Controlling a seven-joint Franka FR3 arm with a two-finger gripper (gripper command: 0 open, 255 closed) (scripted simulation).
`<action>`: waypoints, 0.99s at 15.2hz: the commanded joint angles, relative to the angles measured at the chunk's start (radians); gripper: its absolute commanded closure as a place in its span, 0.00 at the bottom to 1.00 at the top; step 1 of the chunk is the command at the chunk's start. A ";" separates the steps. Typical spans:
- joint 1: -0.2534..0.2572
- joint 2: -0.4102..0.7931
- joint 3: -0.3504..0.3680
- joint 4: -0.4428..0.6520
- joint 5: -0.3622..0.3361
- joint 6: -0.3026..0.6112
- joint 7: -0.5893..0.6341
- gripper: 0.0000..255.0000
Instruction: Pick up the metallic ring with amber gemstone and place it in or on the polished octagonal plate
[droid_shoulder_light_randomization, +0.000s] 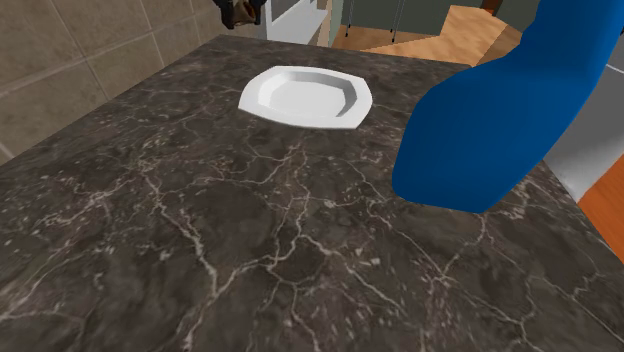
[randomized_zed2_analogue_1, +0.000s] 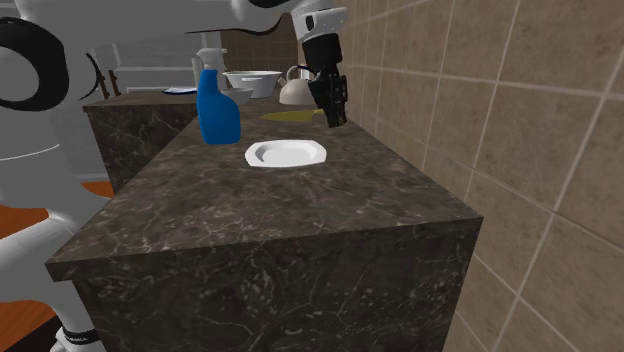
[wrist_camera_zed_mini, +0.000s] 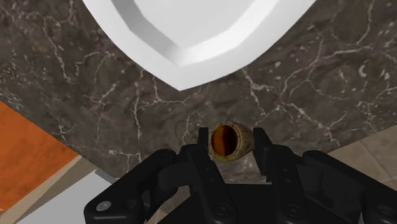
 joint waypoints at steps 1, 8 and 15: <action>-0.019 -0.123 -0.031 -0.114 0.086 0.027 -0.039 1.00; 0.037 -0.431 -0.149 -0.367 0.242 0.020 -0.123 1.00; 0.053 -0.468 -0.152 -0.493 0.257 0.111 -0.120 1.00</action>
